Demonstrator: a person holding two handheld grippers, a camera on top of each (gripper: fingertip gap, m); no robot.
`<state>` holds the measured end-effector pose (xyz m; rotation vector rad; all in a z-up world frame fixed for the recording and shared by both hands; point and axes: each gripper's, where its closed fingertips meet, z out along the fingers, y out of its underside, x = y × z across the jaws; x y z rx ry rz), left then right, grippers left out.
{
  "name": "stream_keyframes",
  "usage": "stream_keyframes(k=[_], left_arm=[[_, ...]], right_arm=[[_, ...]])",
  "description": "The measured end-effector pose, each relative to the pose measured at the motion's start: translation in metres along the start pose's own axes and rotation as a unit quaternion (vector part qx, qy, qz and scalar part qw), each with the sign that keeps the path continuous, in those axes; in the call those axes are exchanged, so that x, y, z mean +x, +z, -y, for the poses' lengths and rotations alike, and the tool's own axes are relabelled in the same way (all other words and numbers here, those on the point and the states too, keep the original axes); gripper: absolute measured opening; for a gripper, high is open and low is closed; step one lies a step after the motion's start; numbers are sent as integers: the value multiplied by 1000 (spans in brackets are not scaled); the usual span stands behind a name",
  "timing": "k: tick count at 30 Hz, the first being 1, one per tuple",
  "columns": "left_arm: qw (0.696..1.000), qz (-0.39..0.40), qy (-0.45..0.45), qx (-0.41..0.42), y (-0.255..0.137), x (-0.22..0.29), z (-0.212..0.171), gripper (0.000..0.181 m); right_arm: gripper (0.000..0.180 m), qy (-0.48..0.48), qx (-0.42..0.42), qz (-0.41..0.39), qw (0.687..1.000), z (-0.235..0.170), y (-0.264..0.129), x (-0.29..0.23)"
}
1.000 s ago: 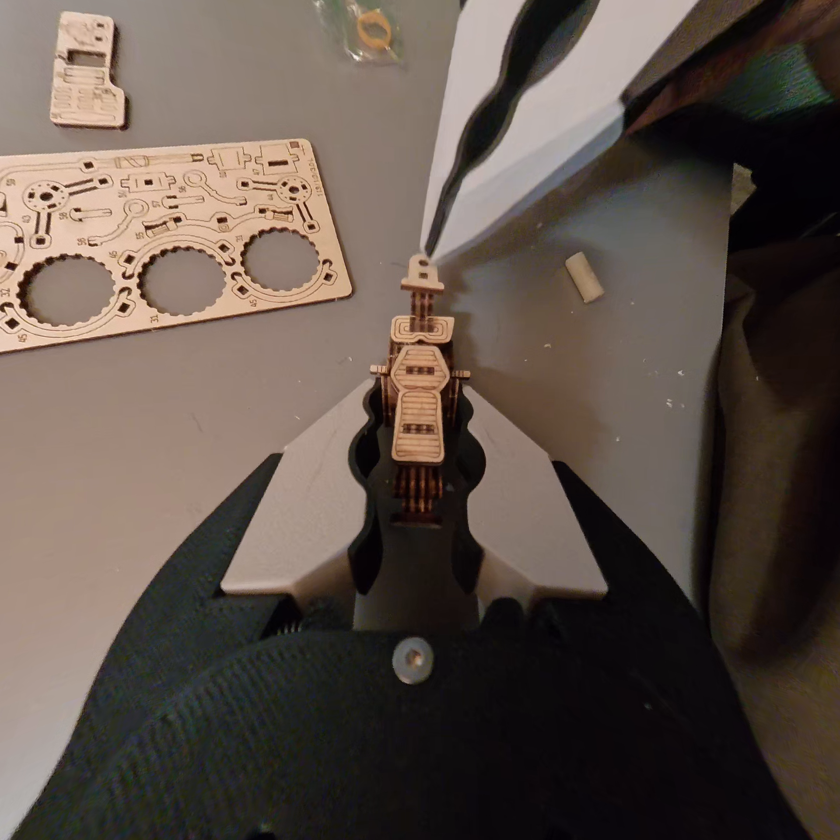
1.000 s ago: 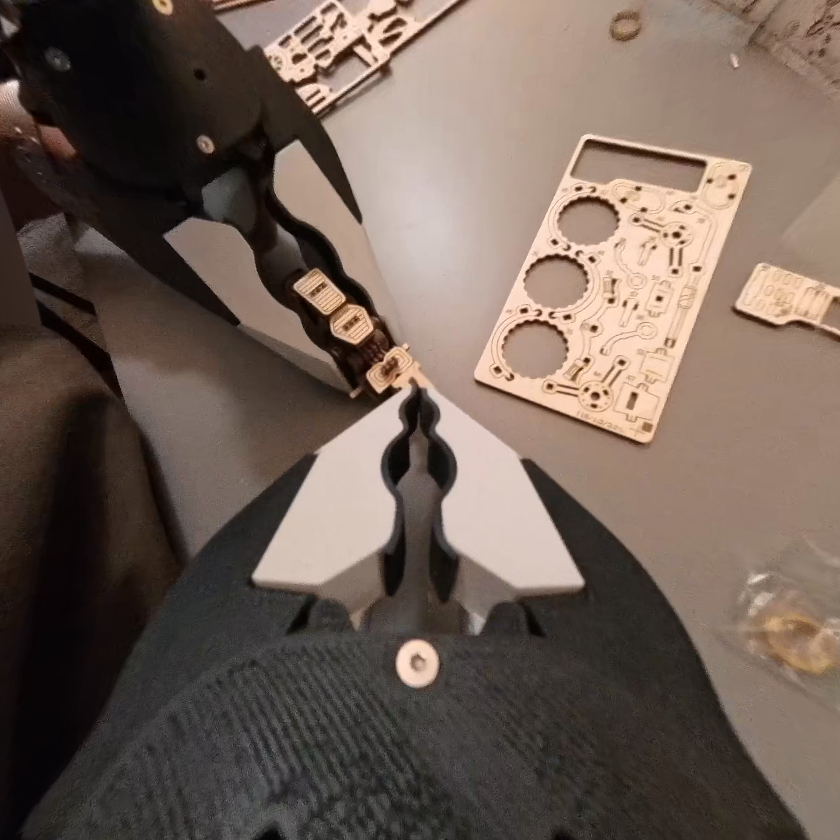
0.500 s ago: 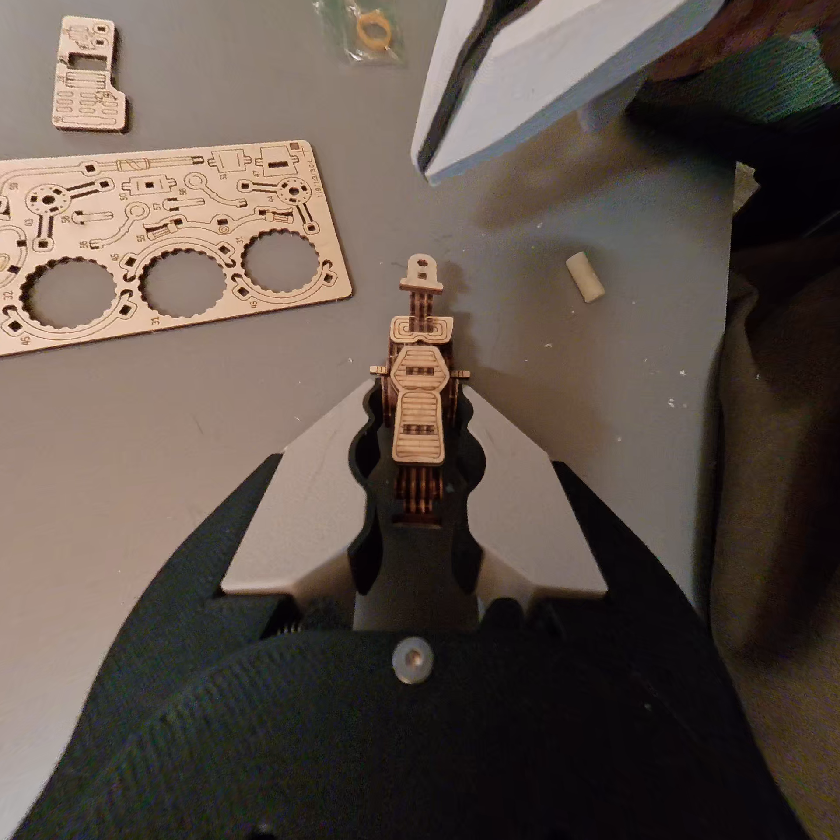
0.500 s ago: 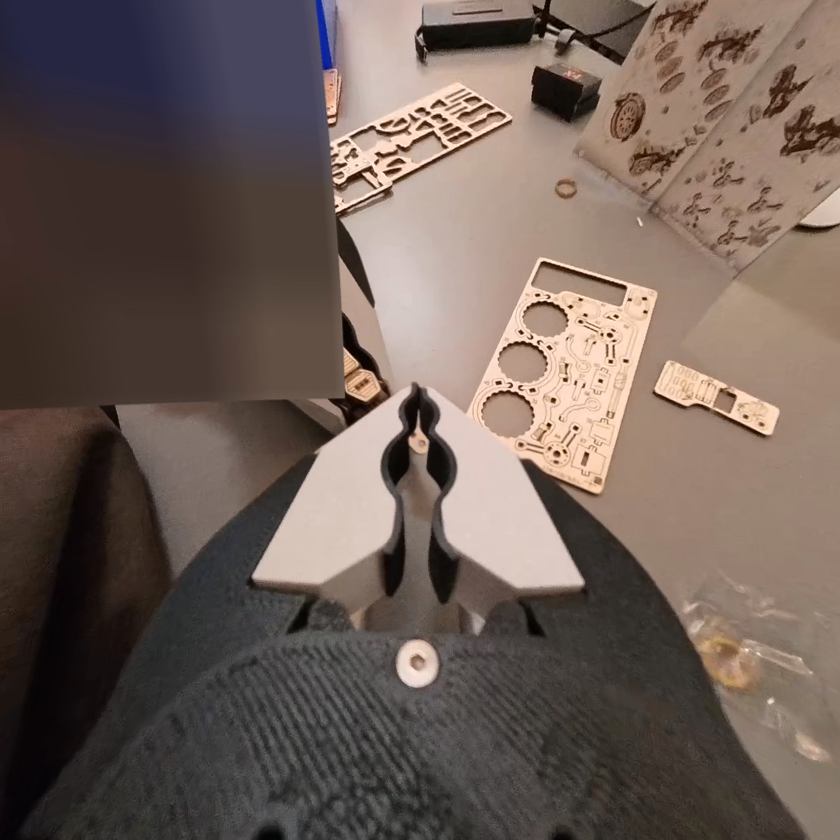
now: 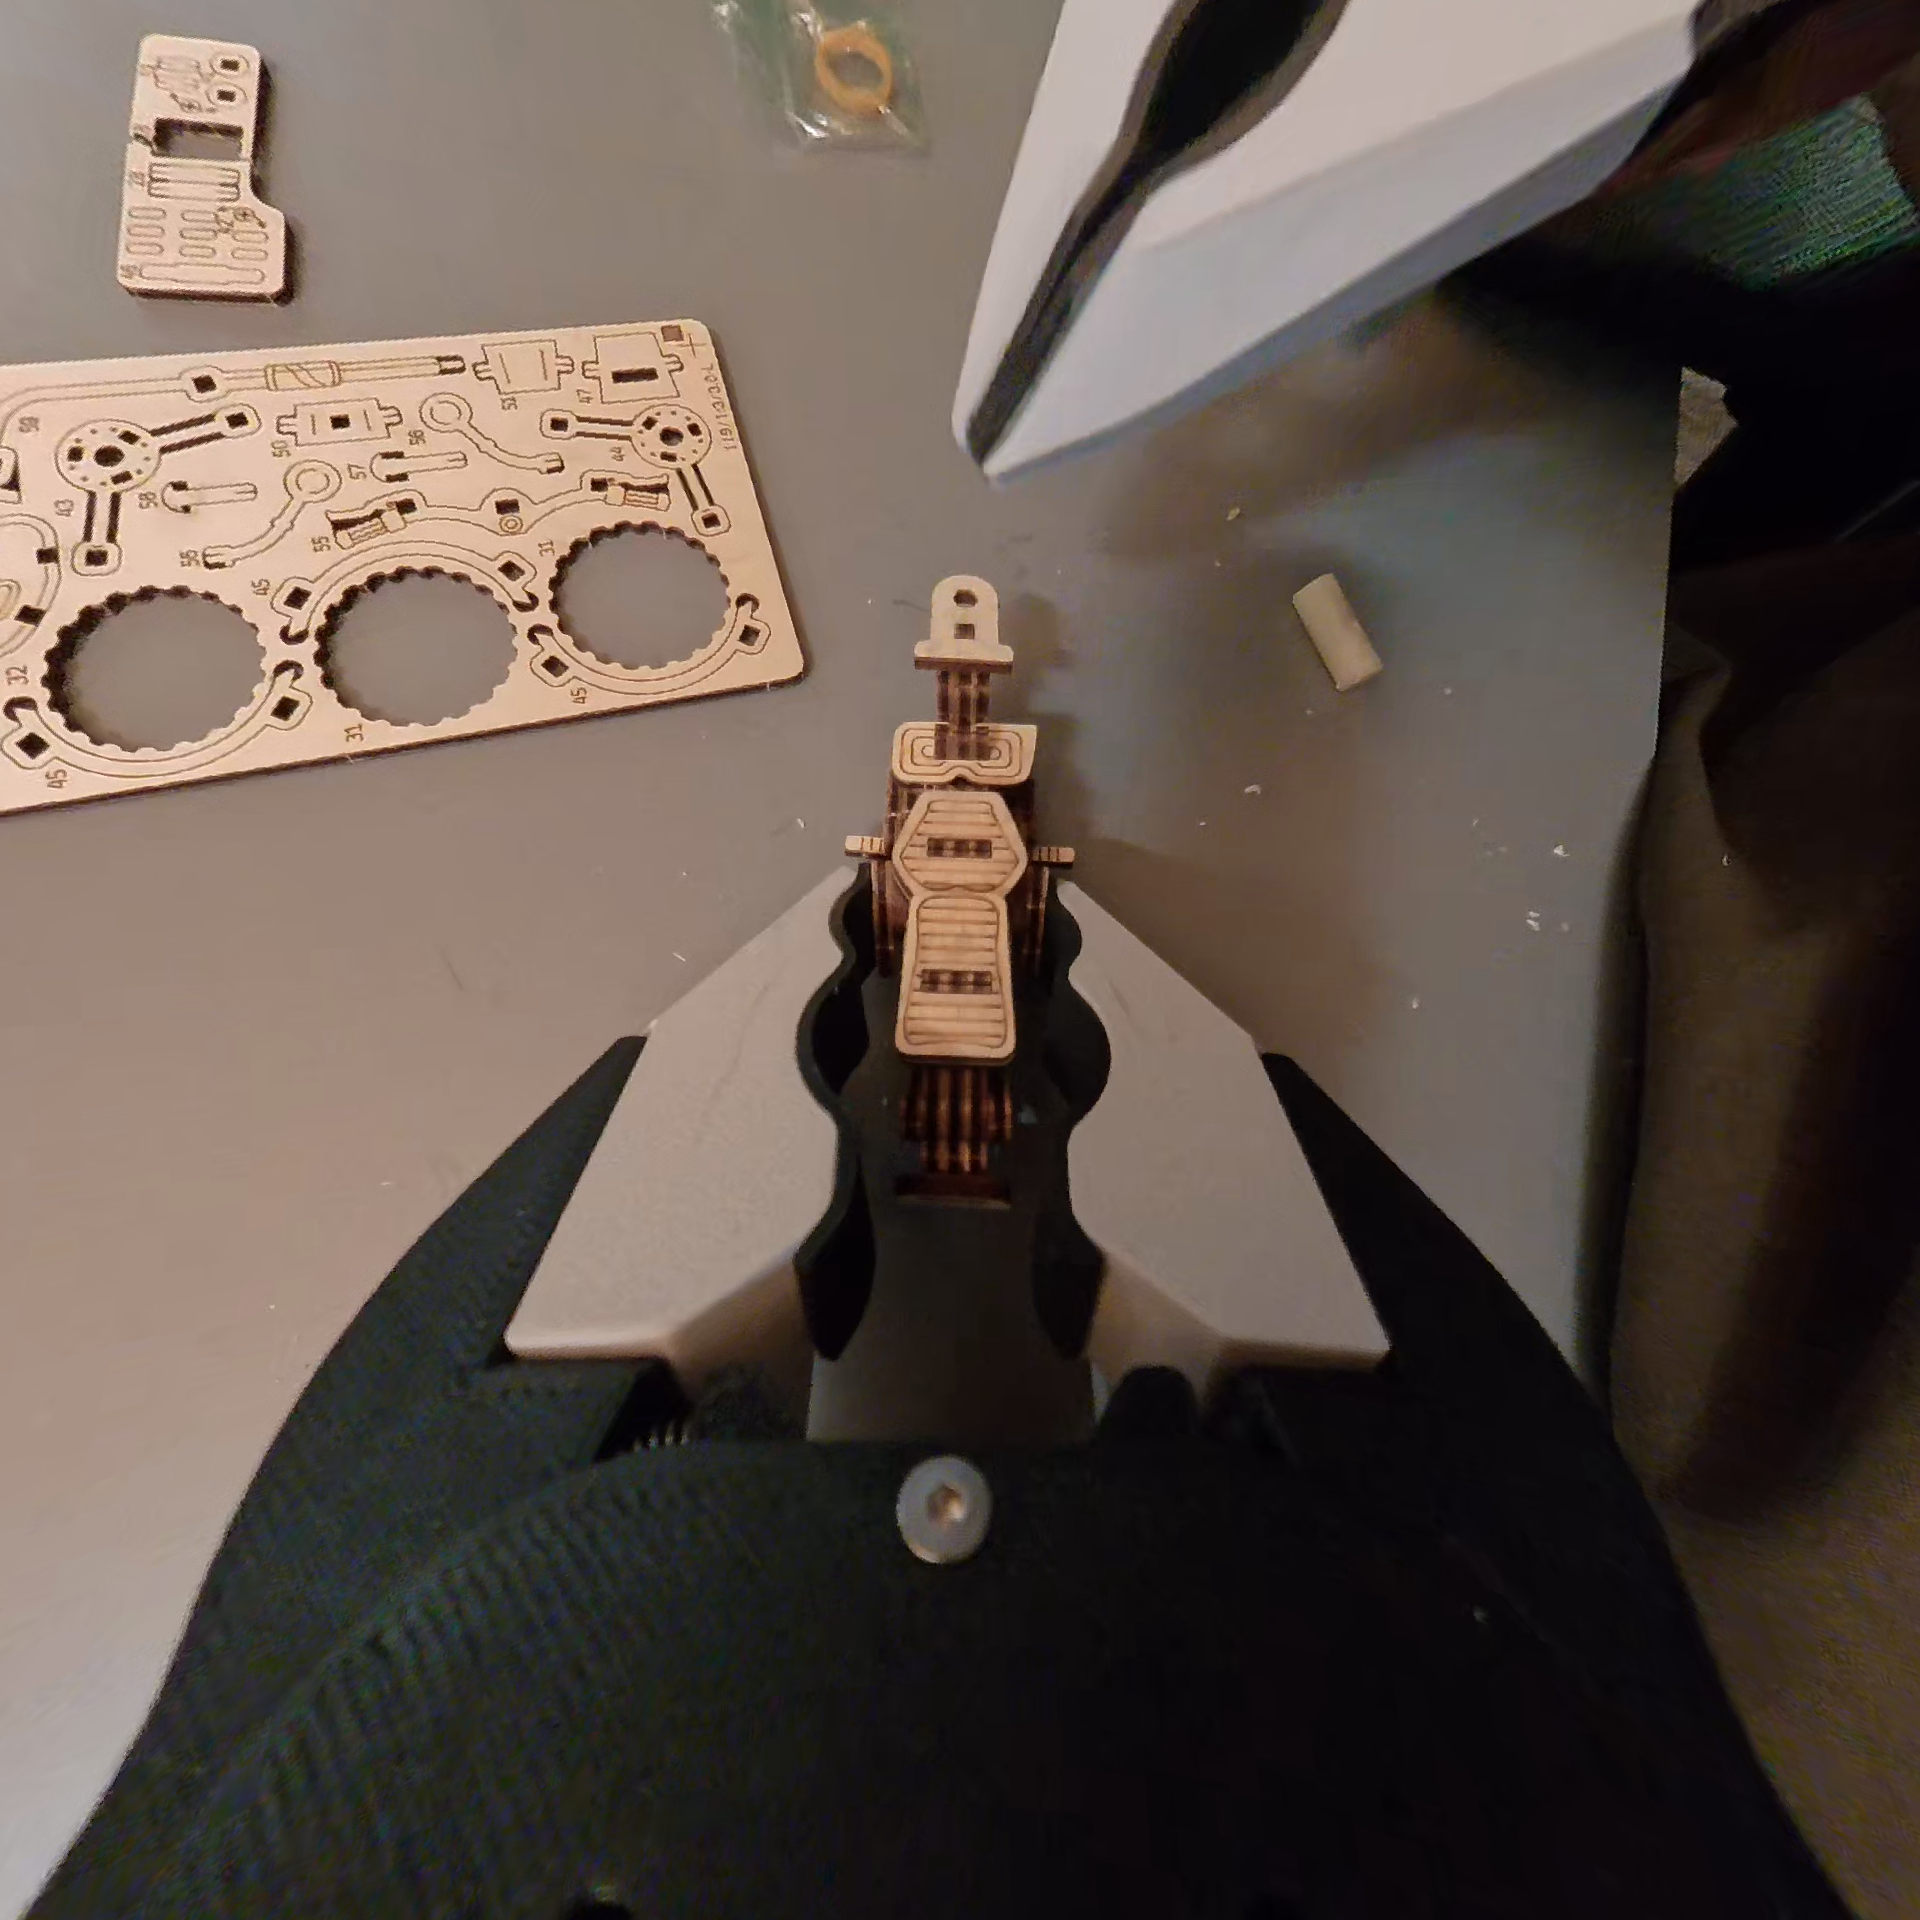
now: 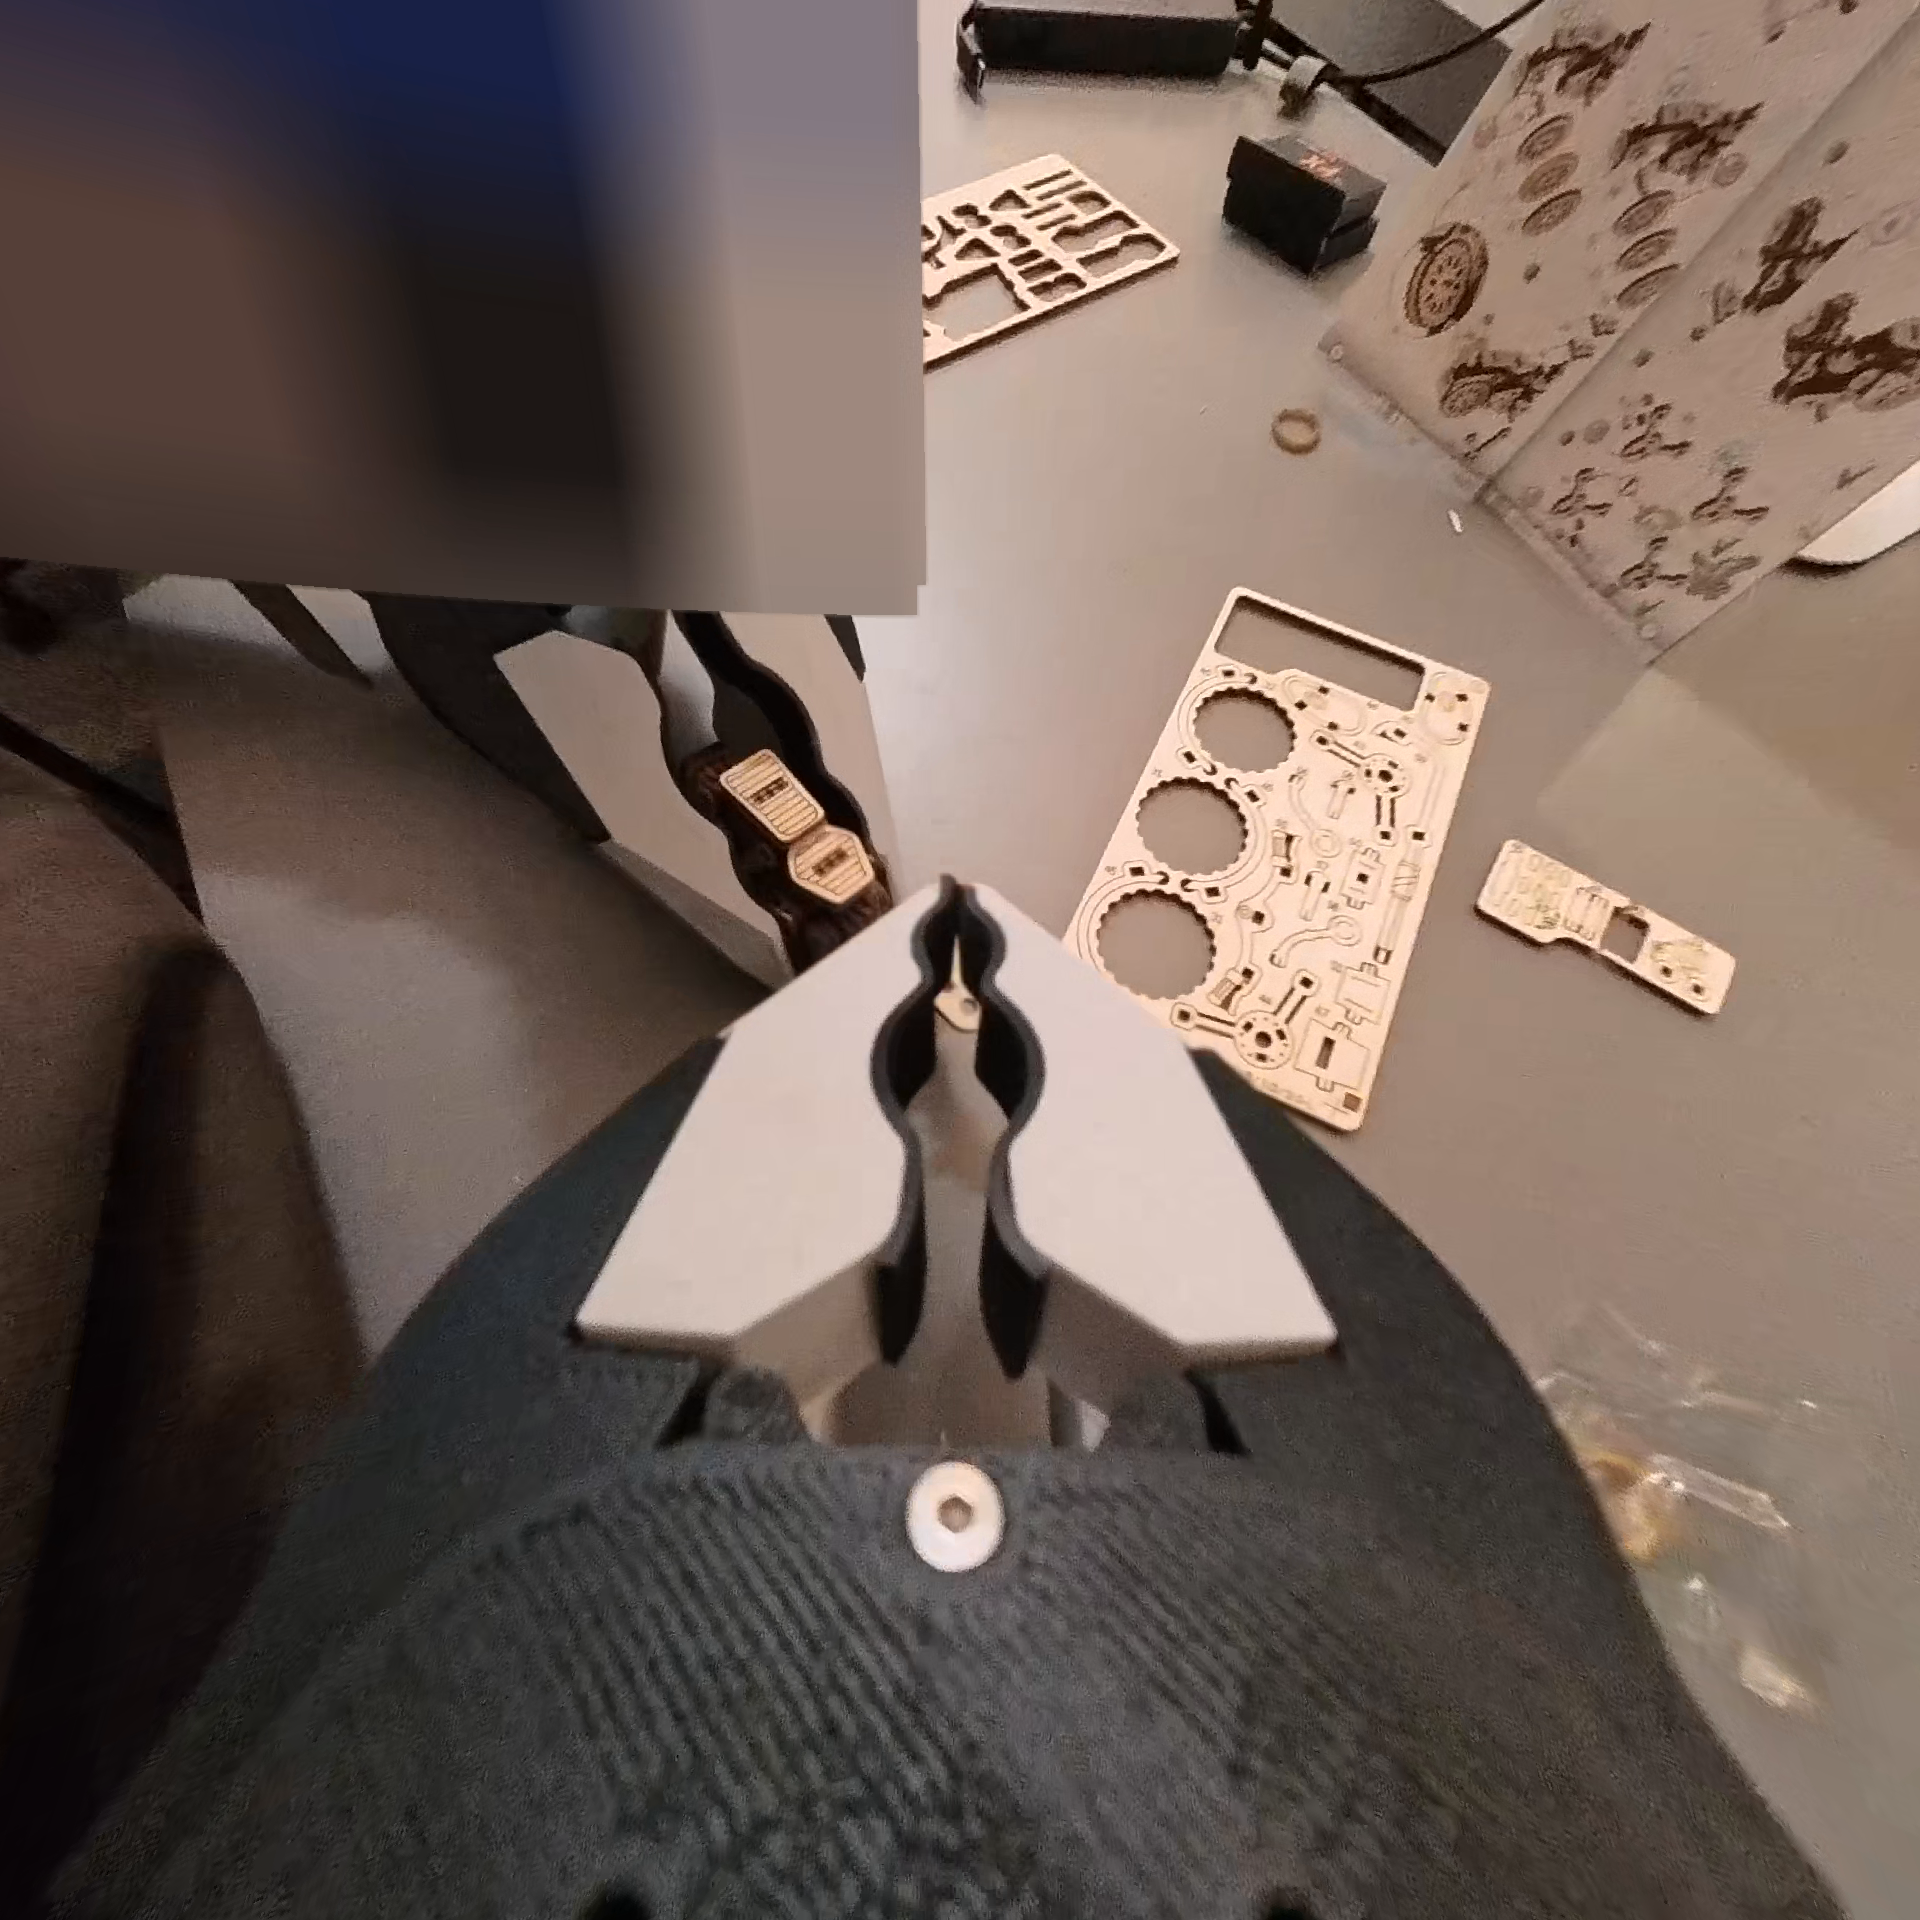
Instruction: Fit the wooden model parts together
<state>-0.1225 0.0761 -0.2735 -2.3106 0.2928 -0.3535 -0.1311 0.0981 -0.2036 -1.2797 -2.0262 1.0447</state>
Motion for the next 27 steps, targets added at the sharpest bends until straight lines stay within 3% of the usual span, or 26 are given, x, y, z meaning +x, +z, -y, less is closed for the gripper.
stream_keyframes(k=[4, 10, 14, 20, 24, 27], left_arm=[[1000, 0, -2, 0, 0, 0, 0, 29], [1000, -1, -2, 0, 0, 0, 0, 28], [1000, -1, -3, 0, 0, 0, 0, 29], [1000, -1, -3, 0, 0, 0, 0, 28], [1000, -3, -4, 0, 0, 0, 0, 29], [1000, -2, -3, 0, 0, 0, 0, 29]], right_arm=[[0, 8, -58, 26, 998, -30, 19, -8], [0, -4, 2, 1, 1000, 1, -3, -2], [0, 7, -58, 27, 998, -31, 17, -8], [0, -9, 0, -3, 1000, -1, -2, 1], [0, -10, -59, 14, 998, -32, 16, -4], [0, -19, -36, -5, 999, -17, 6, 3]])
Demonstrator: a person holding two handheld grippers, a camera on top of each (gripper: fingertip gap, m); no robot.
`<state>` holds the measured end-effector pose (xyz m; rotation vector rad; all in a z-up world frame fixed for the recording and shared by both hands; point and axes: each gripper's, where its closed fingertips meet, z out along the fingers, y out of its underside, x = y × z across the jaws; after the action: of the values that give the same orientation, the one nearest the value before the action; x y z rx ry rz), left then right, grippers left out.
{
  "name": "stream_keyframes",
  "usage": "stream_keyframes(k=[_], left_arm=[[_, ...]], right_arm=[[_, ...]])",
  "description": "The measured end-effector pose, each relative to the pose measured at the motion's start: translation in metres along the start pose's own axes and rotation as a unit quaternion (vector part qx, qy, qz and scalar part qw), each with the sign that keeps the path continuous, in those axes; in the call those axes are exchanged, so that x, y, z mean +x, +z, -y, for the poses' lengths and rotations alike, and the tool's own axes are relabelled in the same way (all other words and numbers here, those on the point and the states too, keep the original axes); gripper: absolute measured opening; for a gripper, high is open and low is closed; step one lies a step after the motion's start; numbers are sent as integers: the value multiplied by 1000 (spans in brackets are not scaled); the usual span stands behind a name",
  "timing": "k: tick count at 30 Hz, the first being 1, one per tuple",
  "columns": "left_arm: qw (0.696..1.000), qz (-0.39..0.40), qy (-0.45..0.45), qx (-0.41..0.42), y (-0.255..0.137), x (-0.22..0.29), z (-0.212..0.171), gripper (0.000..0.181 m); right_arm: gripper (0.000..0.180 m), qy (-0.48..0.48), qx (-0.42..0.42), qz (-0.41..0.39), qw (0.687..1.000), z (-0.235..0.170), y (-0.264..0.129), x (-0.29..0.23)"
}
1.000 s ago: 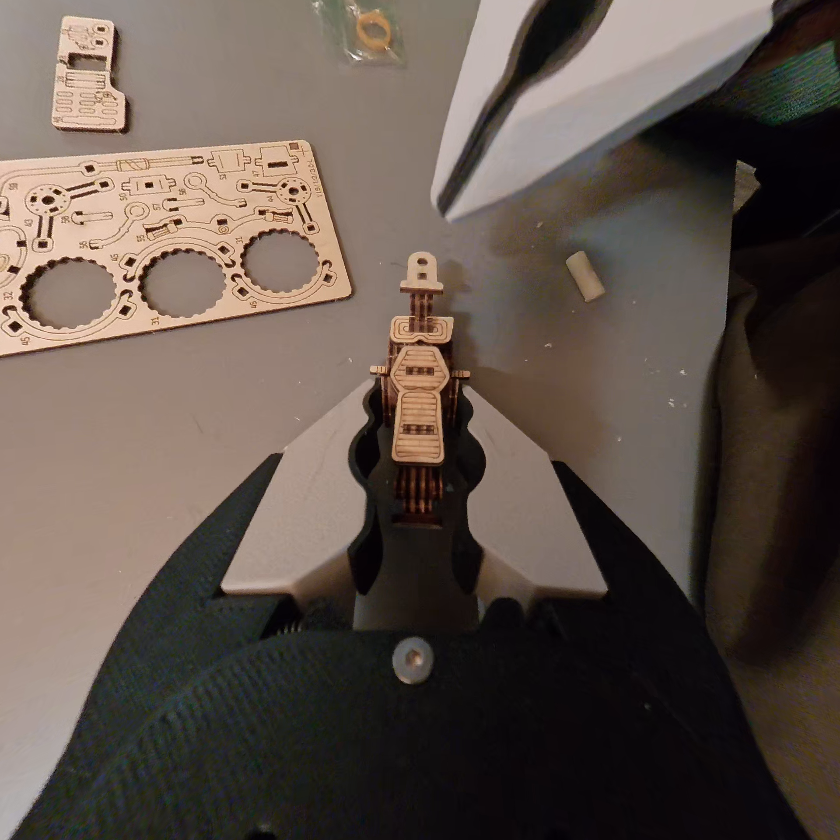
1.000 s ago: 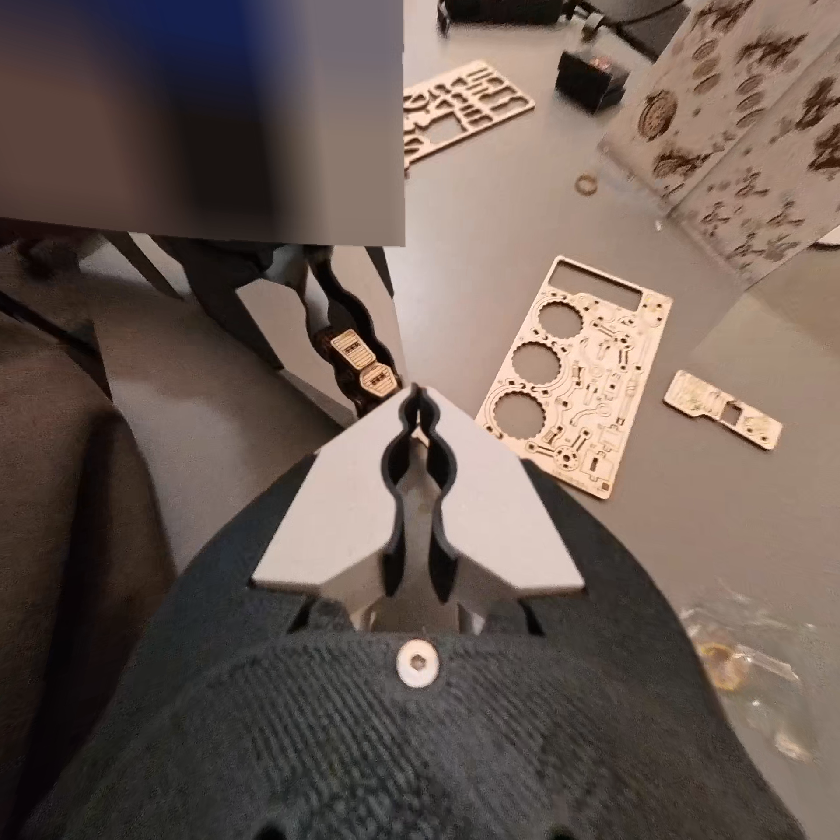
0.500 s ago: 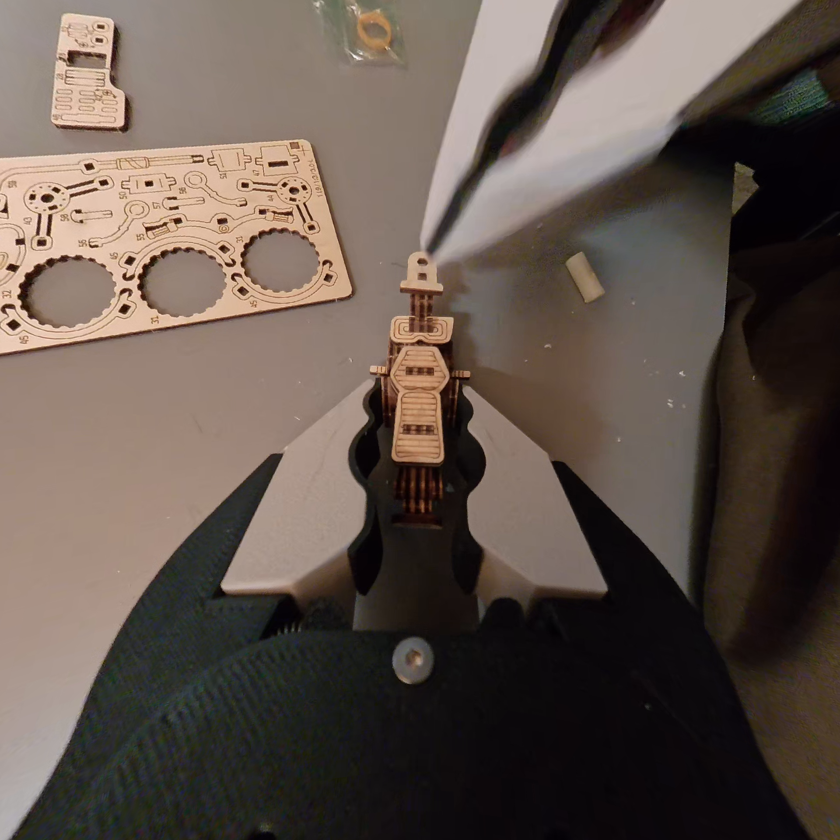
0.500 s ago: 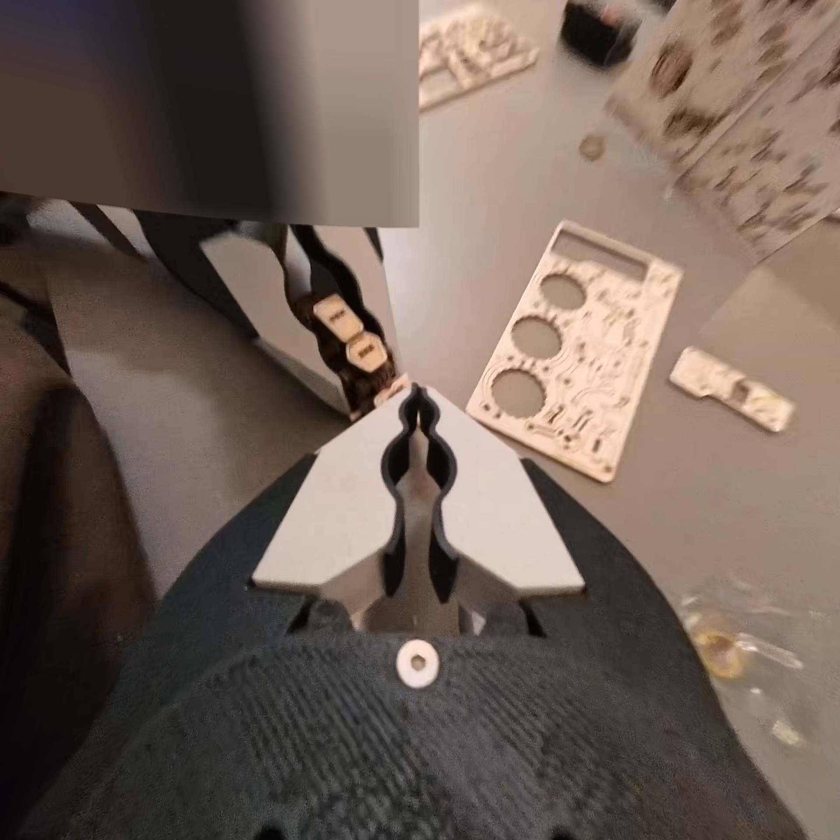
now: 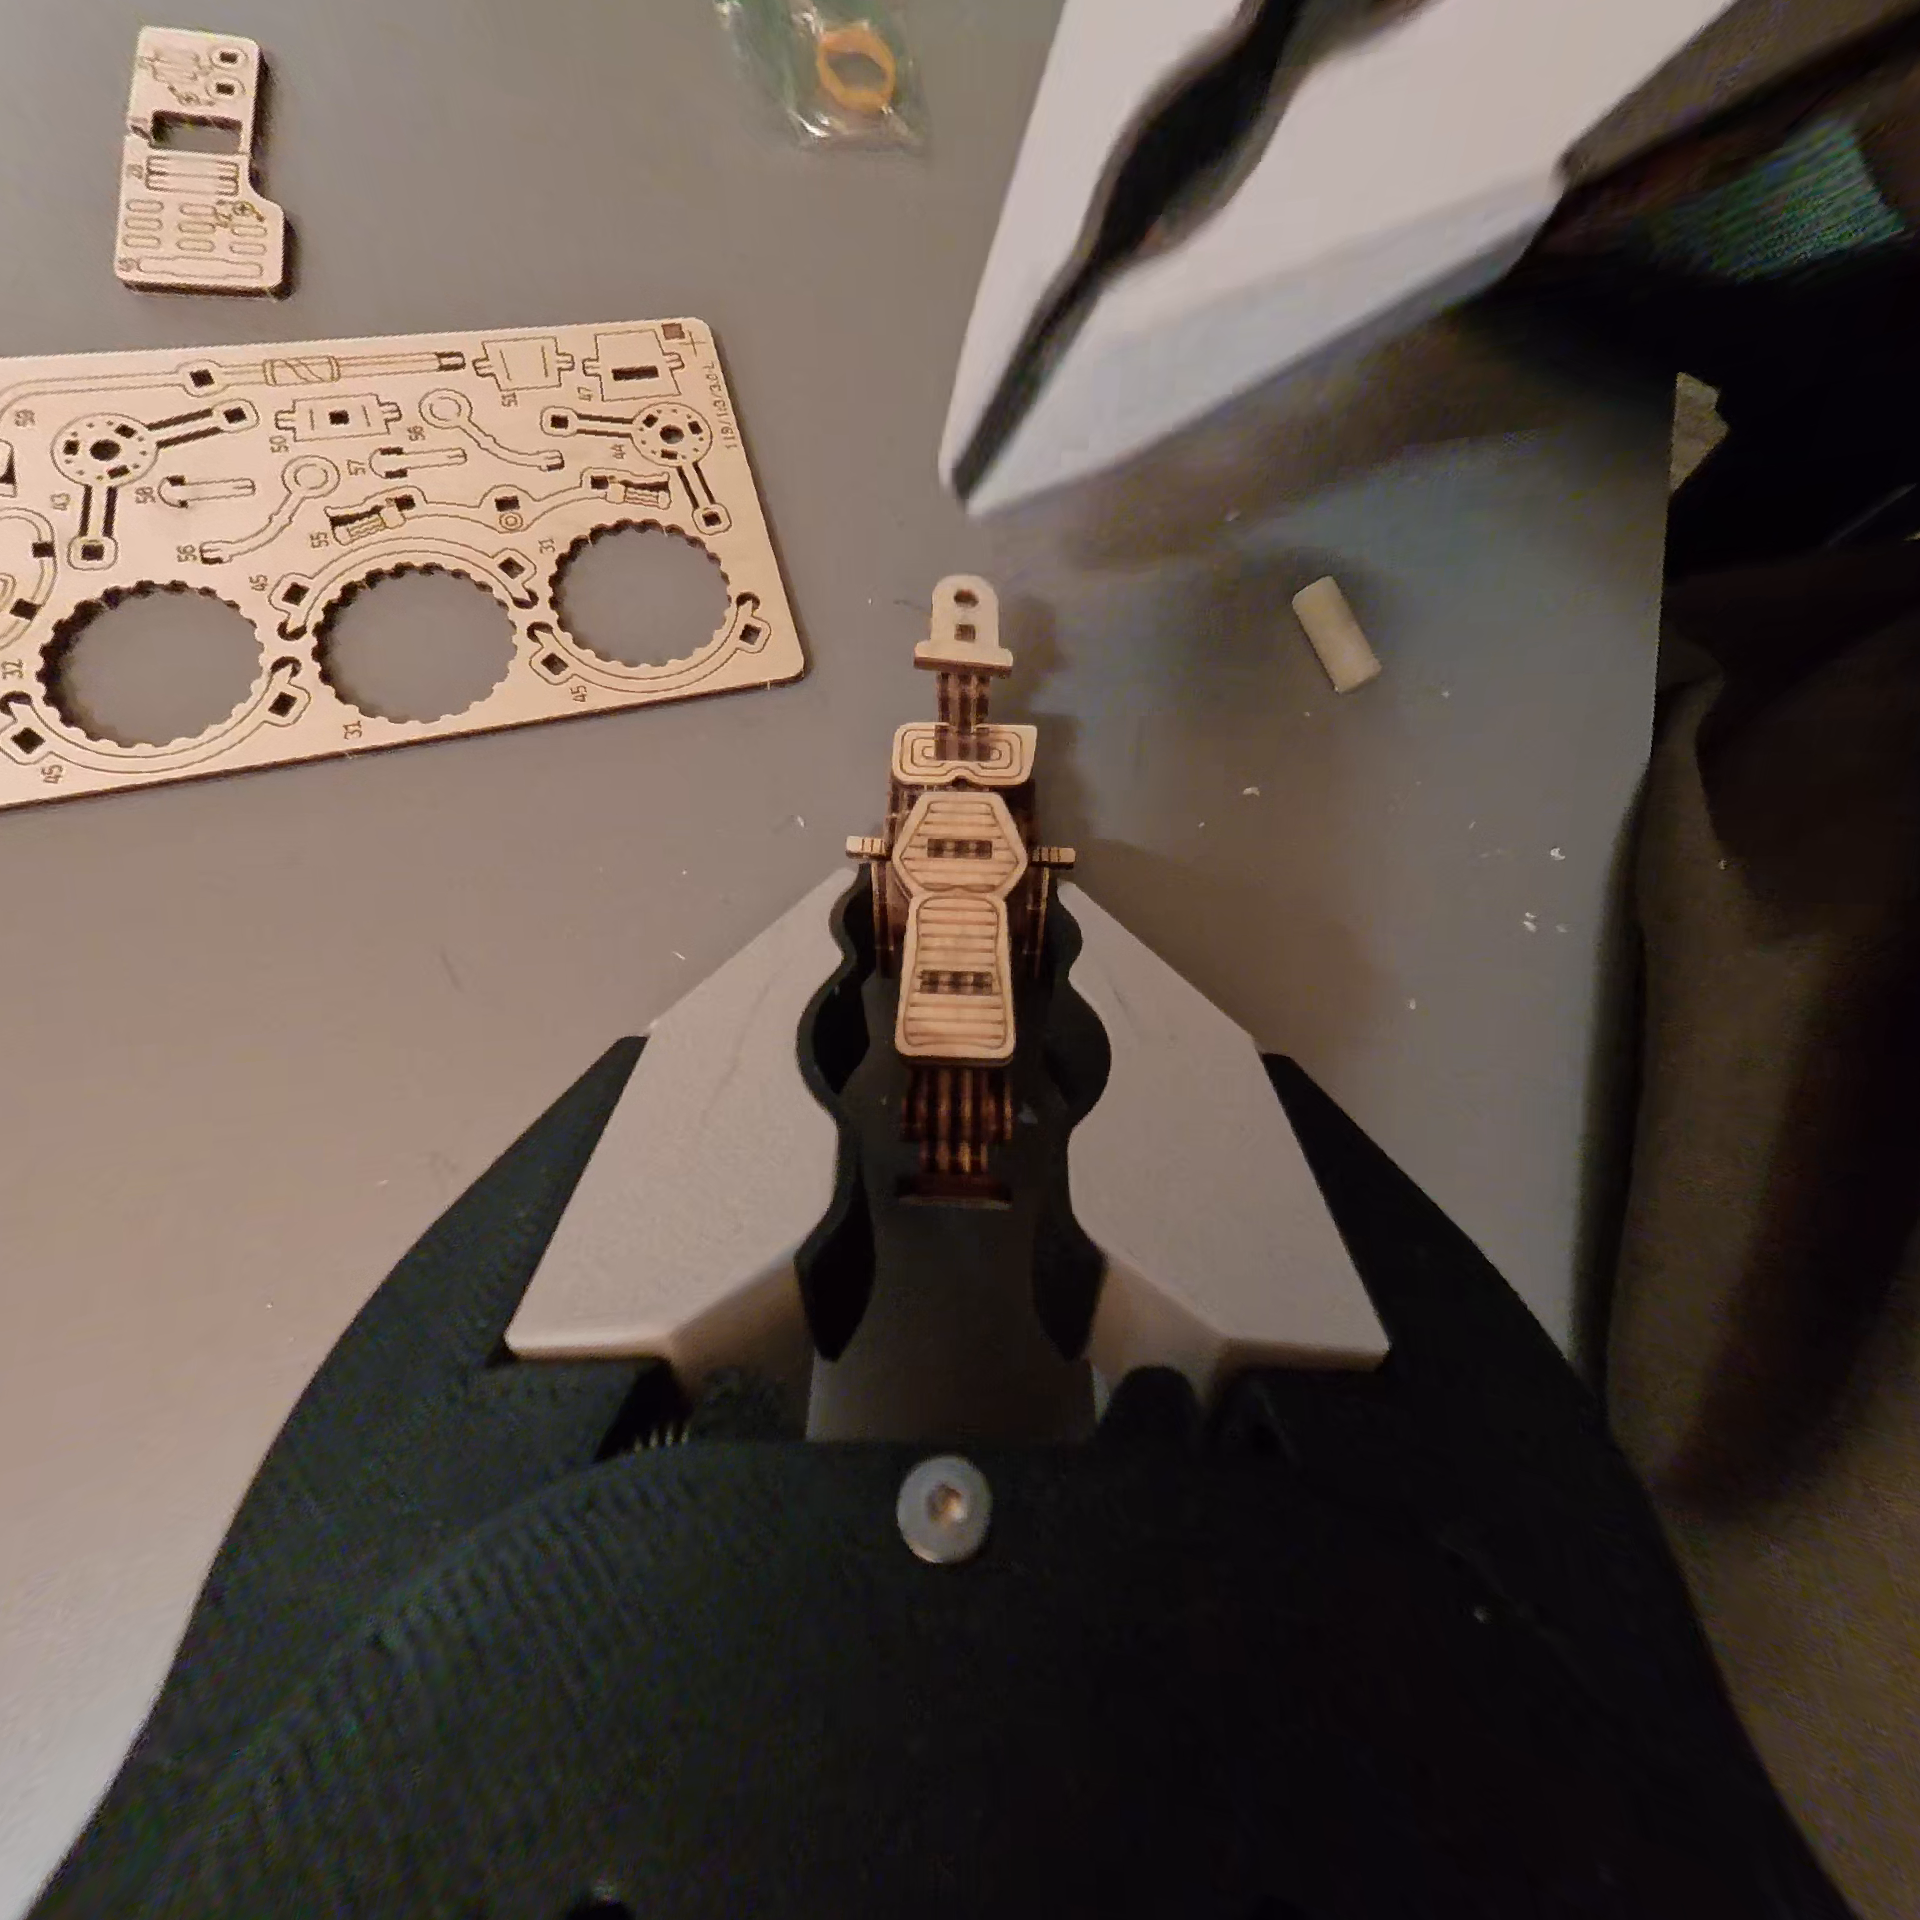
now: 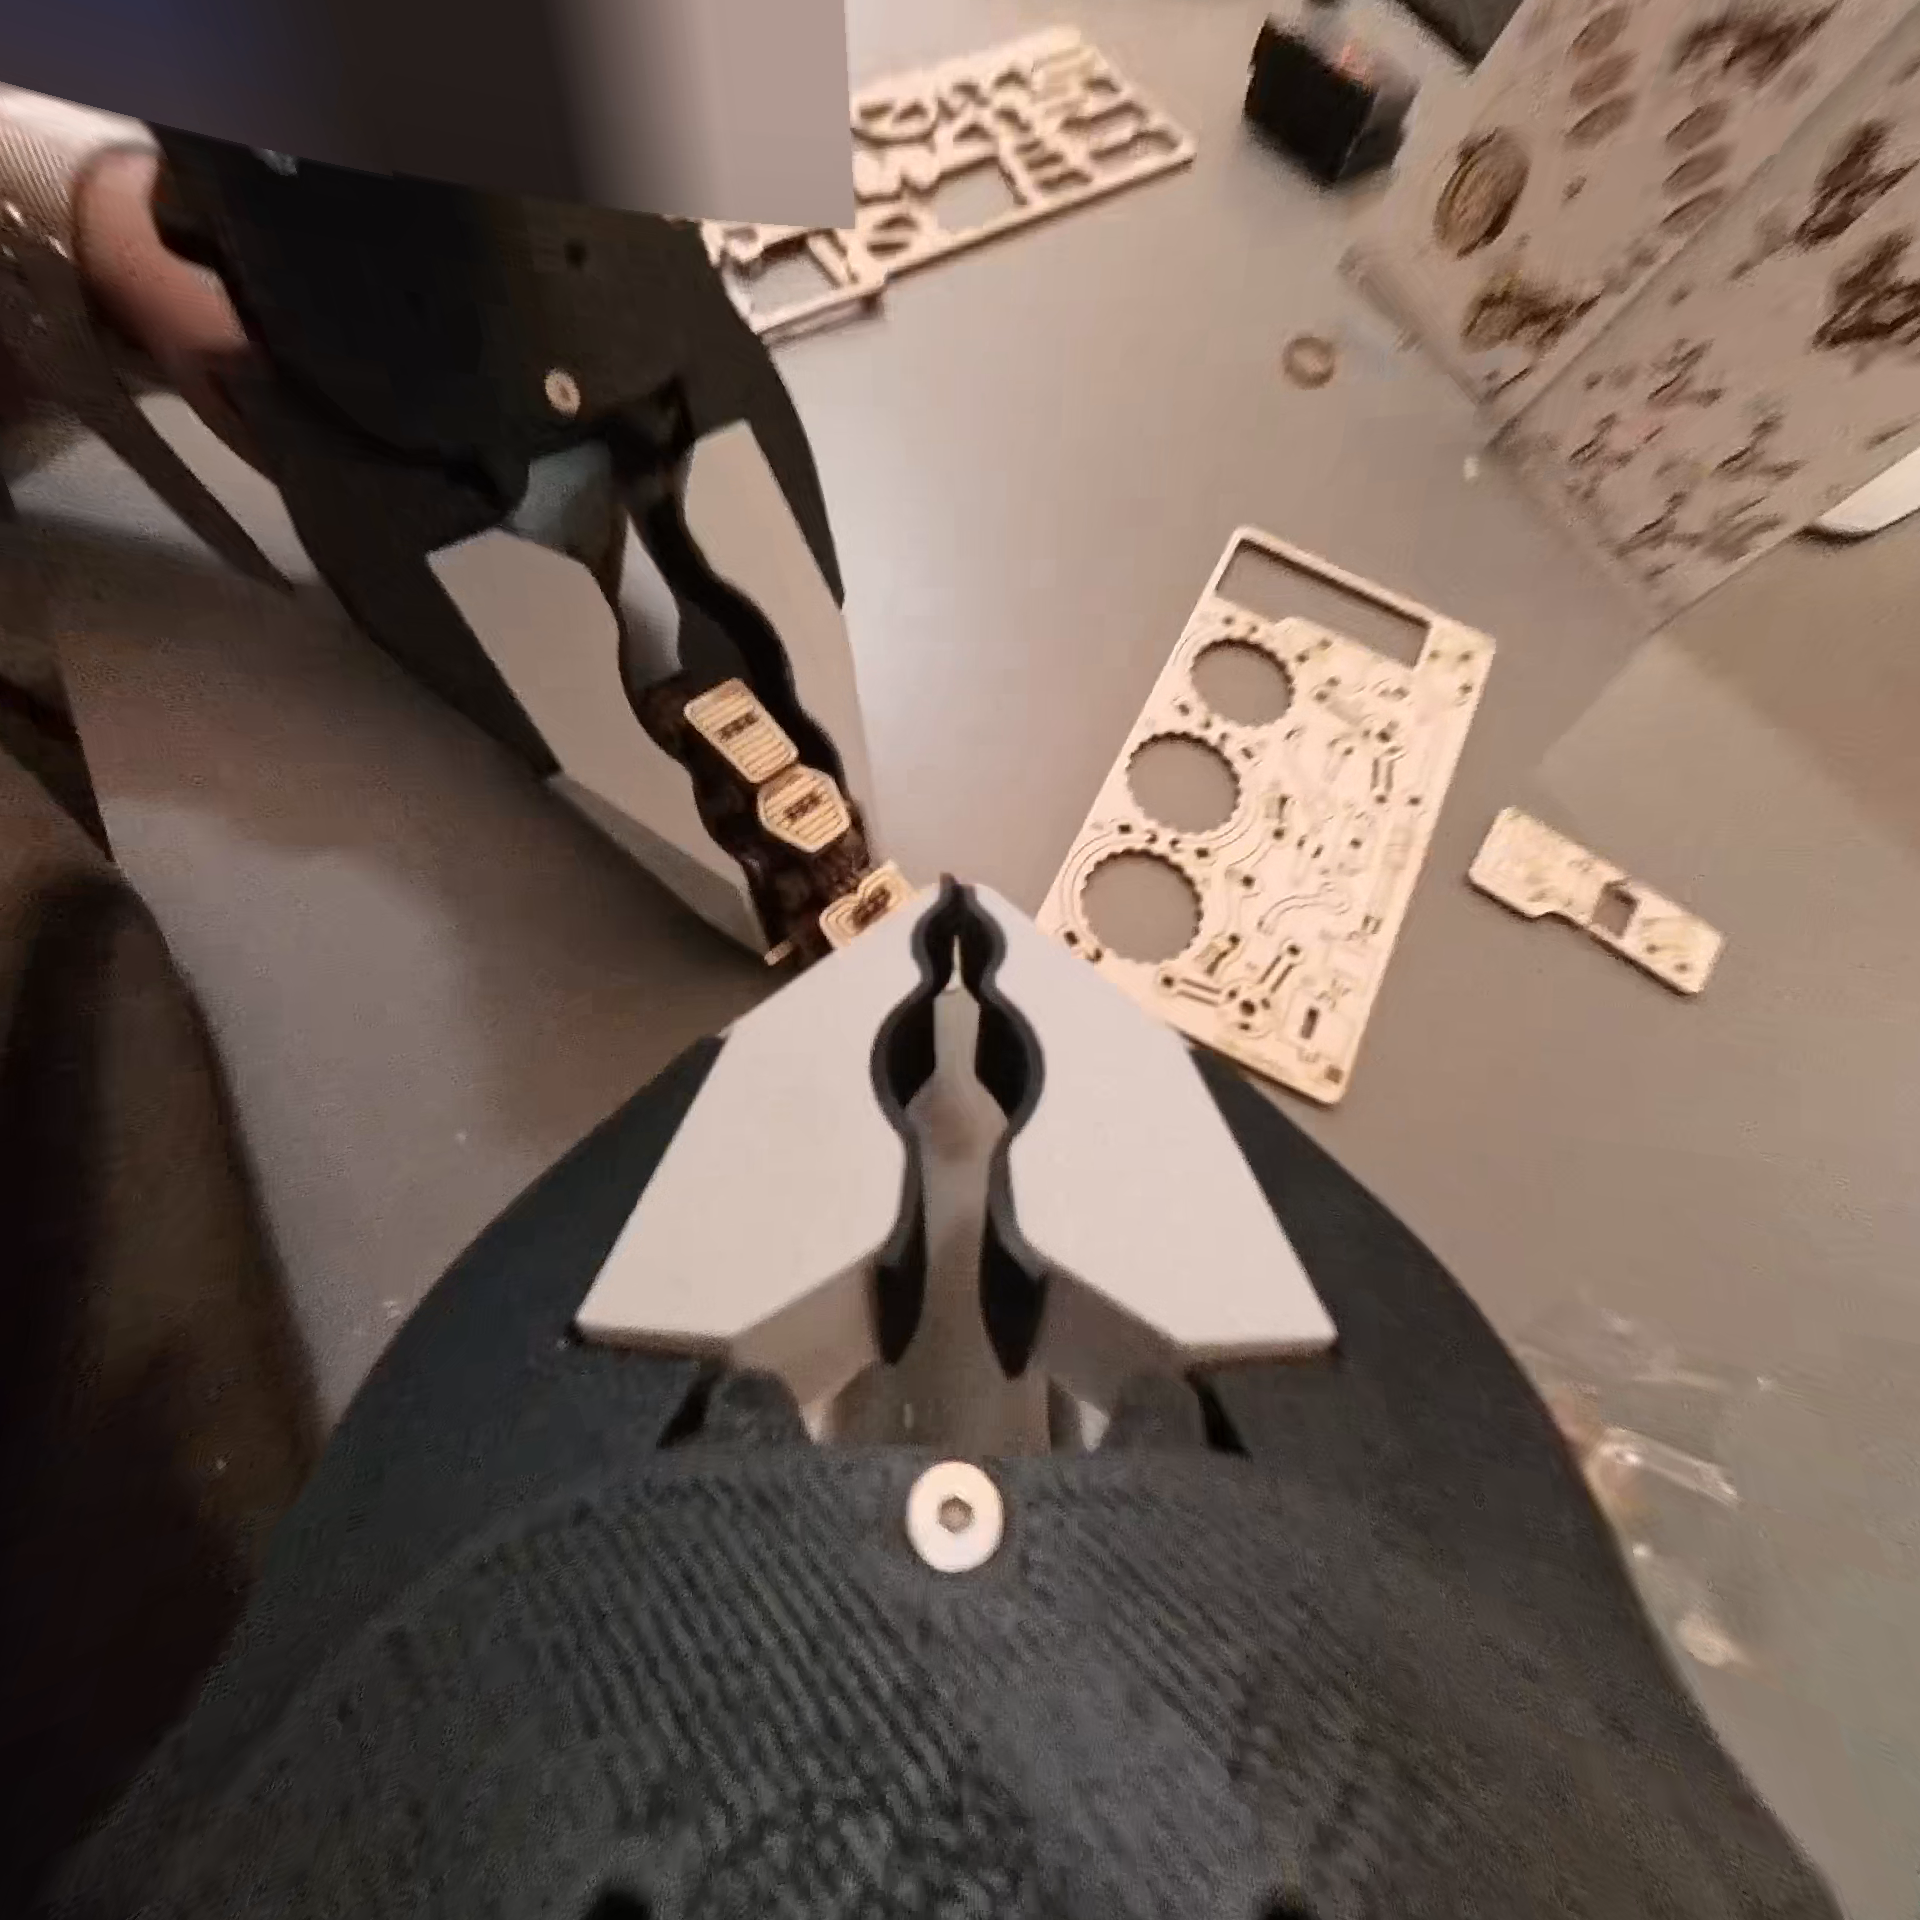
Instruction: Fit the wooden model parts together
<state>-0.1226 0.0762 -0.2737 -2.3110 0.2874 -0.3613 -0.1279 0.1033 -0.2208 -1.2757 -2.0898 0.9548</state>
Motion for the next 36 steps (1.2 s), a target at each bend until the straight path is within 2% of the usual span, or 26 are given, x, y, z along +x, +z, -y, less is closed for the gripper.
stream_keyframes(k=[3, 8, 12, 16, 21, 26, 31, 33, 36], left_arm=[[1000, 0, 0, 0, 0, 0, 0, 28], [1000, 0, 0, 0, 0, 0, 0, 28], [1000, 0, 0, 0, 0, 0, 0, 28], [1000, -3, 0, 0, 0, 1, 0, 28], [1000, -1, 0, -1, 0, 0, 0, 29], [1000, -2, -4, 0, 0, 0, 0, 29], [1000, -2, -3, 0, 0, 0, 0, 29], [1000, -3, -3, -1, 0, 0, -1, 30], [1000, -2, -3, 0, 0, 0, 0, 29]], right_arm=[[0, -7, 35, -15, 999, 15, -9, 6], [0, -20, 22, -29, 999, 5, -1, 12], [0, -5, 50, -23, 998, 12, -5, 12], [0, 18, -18, 4, 1000, -17, 13, 7], [0, 50, 69, 12, 996, 13, -11, 13], [0, 57, -2, 49, 997, -18, 9, -3], [0, 41, 41, 23, 998, 4, -5, 5], [1, 39, -8, 28, 999, -16, 7, 2], [0, 47, 0, 32, 998, -12, 5, 3]])
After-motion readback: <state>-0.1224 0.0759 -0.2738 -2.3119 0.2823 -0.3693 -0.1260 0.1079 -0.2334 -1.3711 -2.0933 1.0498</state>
